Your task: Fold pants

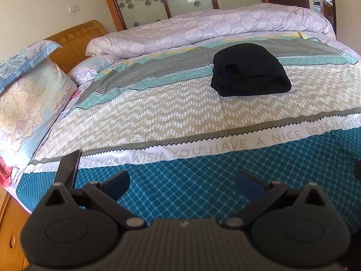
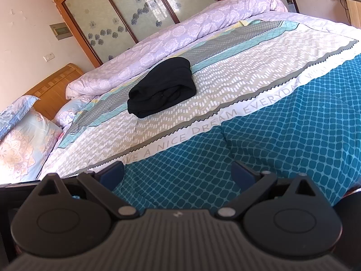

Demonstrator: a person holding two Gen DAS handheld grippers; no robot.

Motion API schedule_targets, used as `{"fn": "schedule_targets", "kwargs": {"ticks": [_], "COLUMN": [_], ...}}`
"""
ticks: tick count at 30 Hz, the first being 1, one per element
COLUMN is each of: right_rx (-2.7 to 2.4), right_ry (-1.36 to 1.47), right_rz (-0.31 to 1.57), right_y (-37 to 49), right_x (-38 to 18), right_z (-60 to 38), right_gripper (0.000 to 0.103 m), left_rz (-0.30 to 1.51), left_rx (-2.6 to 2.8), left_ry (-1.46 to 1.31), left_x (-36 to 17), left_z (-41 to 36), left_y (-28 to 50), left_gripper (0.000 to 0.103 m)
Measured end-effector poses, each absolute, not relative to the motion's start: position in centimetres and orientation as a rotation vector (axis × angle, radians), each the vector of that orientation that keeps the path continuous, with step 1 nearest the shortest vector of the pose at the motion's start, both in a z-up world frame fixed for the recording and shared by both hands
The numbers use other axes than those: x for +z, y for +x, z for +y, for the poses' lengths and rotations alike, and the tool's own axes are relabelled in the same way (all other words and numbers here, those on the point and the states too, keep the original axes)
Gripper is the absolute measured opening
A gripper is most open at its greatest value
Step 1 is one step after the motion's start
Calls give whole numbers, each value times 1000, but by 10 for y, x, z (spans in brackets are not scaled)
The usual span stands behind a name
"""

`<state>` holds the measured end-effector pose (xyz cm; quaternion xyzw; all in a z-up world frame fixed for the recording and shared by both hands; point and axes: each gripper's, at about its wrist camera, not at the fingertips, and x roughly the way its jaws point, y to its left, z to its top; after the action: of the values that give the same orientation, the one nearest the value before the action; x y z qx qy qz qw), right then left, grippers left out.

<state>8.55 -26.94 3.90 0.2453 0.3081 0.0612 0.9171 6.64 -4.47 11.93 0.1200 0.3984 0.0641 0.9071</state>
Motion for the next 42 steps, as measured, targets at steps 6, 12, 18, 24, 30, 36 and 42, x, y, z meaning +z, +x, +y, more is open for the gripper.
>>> {"fn": "schedule_targets", "kwargs": {"ticks": [6, 12, 18, 24, 30, 36, 42], "right_rx": [125, 125, 118, 117, 115, 116, 108], "right_ry": [507, 507, 509, 510, 511, 510, 511], "right_rz": [636, 635, 628, 628, 624, 624, 624], "right_y": [86, 86, 85, 85, 85, 86, 85], "right_x": [38, 38, 38, 38, 39, 39, 39], "right_z": [-270, -270, -271, -271, -271, -272, -270], "right_gripper": [102, 102, 102, 102, 102, 102, 102], "left_rz": [825, 829, 841, 845, 805, 777, 808], "left_rx": [129, 124, 121, 135, 170, 186, 175], "left_ry": [248, 239, 225, 216, 240, 251, 242], "left_x": [118, 118, 118, 119, 124, 129, 125], "left_z": [-44, -44, -44, -43, -43, -44, -43], "left_y": [66, 67, 68, 68, 67, 66, 68], "left_gripper": [103, 103, 103, 103, 103, 103, 103]}}
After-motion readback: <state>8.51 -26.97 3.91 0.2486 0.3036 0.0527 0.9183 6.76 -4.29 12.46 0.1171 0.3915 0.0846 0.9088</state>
